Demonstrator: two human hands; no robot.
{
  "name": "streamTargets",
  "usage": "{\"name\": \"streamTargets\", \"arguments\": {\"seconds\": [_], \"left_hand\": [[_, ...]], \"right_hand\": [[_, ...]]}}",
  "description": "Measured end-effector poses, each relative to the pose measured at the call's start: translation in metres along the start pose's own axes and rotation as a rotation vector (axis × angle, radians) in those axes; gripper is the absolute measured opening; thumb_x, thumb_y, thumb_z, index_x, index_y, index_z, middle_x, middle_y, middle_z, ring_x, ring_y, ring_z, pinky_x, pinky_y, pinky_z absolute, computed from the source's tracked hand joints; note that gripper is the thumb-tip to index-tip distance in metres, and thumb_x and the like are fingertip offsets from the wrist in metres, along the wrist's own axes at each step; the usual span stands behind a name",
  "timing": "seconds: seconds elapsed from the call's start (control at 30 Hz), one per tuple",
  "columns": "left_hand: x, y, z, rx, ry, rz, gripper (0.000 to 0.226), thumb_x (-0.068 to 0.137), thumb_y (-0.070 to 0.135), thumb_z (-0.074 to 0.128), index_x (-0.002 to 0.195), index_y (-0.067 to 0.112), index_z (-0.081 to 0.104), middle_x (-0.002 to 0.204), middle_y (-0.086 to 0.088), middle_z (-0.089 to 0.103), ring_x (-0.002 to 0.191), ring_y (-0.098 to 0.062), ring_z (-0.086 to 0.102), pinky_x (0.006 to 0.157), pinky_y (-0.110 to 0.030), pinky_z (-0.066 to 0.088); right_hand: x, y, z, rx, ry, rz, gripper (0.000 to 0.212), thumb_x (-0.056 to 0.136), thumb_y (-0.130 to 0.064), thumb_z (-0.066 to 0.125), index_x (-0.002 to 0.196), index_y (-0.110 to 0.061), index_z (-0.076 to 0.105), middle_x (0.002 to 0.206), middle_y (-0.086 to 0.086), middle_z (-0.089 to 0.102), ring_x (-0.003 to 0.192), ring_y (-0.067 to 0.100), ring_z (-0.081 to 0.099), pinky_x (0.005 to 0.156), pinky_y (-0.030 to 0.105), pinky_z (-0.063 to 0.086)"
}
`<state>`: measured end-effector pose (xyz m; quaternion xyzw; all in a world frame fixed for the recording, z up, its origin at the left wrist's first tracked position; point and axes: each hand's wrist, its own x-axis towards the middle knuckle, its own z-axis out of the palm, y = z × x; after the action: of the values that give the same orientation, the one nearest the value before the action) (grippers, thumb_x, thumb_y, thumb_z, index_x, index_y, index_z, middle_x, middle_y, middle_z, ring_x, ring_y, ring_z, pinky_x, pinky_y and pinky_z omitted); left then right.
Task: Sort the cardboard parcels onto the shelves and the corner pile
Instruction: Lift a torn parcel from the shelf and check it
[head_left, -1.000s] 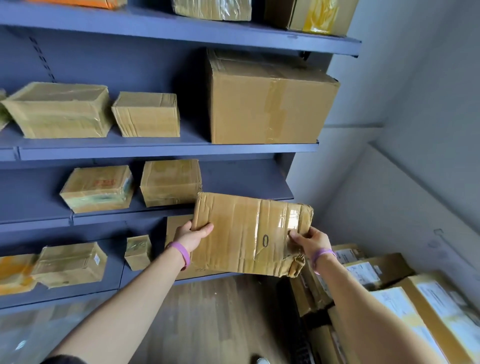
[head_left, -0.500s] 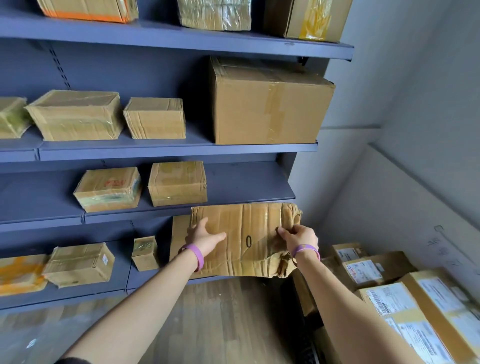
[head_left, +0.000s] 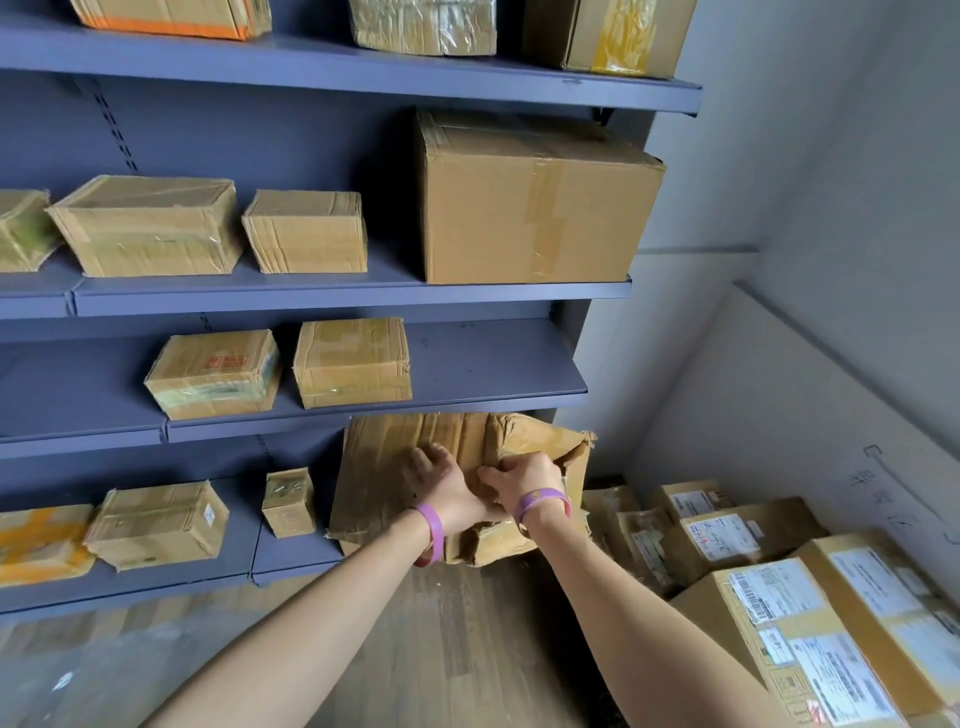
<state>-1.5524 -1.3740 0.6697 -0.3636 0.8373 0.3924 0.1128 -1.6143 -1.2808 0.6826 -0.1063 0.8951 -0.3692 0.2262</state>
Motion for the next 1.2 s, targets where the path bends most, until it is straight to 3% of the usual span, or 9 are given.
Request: {"name": "streamTargets", "arguments": {"seconds": [0.13,0.33,0.53,0.63,0.73,0.8,0.9,1.07,1.2], "left_hand": [[-0.001,0.004,0.002,-0.001,0.148,-0.068,0.106,0.091,0.030,0.067,0.153,0.000,-0.013,0.162,-0.021,-0.015,0.149,-0.043,-0.010,0.118,-0.060,0.014],[-0.004,-0.004,0.007,0.016,0.171,-0.078,0.093,0.097,0.030,0.053,0.152,-0.002,-0.015,0.162,-0.022,-0.017,0.150,-0.041,-0.009,0.116,-0.063,0.013],[0.006,-0.016,-0.007,-0.147,0.152,-0.046,0.079,0.098,0.027,0.043,0.156,0.005,-0.006,0.164,-0.016,-0.007,0.152,-0.033,-0.004,0.122,-0.055,0.008],[0.009,-0.027,-0.009,-0.402,0.152,0.021,0.075,0.094,0.038,0.036,0.154,-0.002,0.014,0.160,-0.024,0.018,0.147,-0.036,0.022,0.119,-0.047,0.025],[0.009,-0.034,-0.013,-0.631,0.125,-0.052,0.046,0.106,0.016,0.032,0.146,-0.006,0.033,0.146,-0.023,0.043,0.134,-0.039,0.045,0.097,-0.032,0.048],[0.010,-0.040,-0.016,-0.651,0.156,-0.111,0.034,0.101,0.010,0.045,0.132,-0.003,0.047,0.128,-0.022,0.056,0.116,-0.036,0.054,0.091,-0.035,0.044],[0.000,-0.047,-0.024,-0.684,0.144,-0.148,0.025,0.093,0.010,0.050,0.118,0.005,0.051,0.113,-0.014,0.052,0.102,-0.027,0.047,0.086,-0.033,0.034],[-0.006,-0.055,-0.029,-0.678,0.151,-0.116,0.037,0.092,0.008,0.049,0.128,0.003,0.051,0.127,-0.014,0.052,0.111,-0.028,0.047,0.089,-0.035,0.034],[-0.011,-0.059,-0.029,-0.738,0.194,-0.085,0.029,0.090,0.002,0.049,0.119,-0.001,0.052,0.118,-0.012,0.052,0.106,-0.027,0.046,0.086,-0.032,0.031]], "right_hand": [[-0.005,-0.011,0.009,-0.068,-0.050,-0.072,0.024,0.091,-0.037,0.063,0.075,-0.020,0.070,0.070,0.001,0.064,0.061,0.014,0.054,0.052,0.021,0.042],[-0.009,-0.011,0.013,-0.049,-0.105,-0.143,0.035,0.095,-0.032,0.060,0.062,-0.023,0.062,0.057,-0.006,0.054,0.053,0.007,0.045,0.045,0.013,0.033],[-0.018,-0.015,0.019,0.158,-0.176,-0.186,0.028,0.099,-0.030,0.056,0.093,-0.011,0.076,0.076,0.000,0.066,0.069,0.014,0.054,0.064,0.023,0.044],[-0.022,-0.021,0.024,0.128,-0.212,-0.214,0.031,0.099,-0.033,0.053,0.115,-0.016,0.073,0.105,0.003,0.074,0.097,0.017,0.066,0.084,0.026,0.050],[-0.027,-0.028,0.028,0.063,-0.266,-0.272,0.036,0.100,-0.031,0.052,0.130,-0.015,0.064,0.124,0.003,0.068,0.115,0.017,0.062,0.099,0.027,0.047],[-0.026,-0.025,0.021,0.016,-0.210,-0.298,0.036,0.100,-0.028,0.053,0.132,-0.014,0.062,0.128,0.003,0.066,0.112,0.017,0.062,0.095,0.022,0.047],[-0.013,0.000,-0.001,-0.027,0.032,-0.189,0.032,0.098,-0.023,0.056,0.130,-0.019,0.060,0.121,0.005,0.066,0.094,0.016,0.063,0.083,0.026,0.051],[0.005,0.040,-0.035,-0.190,0.457,0.062,0.049,0.090,-0.027,0.067,0.132,-0.010,0.048,0.136,0.017,0.046,0.124,0.035,0.042,0.107,0.041,0.036],[0.003,0.060,-0.043,0.049,0.485,0.149,0.079,0.087,-0.031,0.069,0.150,-0.016,0.025,0.149,0.017,0.034,0.134,0.039,0.033,0.114,0.045,0.027]]}}
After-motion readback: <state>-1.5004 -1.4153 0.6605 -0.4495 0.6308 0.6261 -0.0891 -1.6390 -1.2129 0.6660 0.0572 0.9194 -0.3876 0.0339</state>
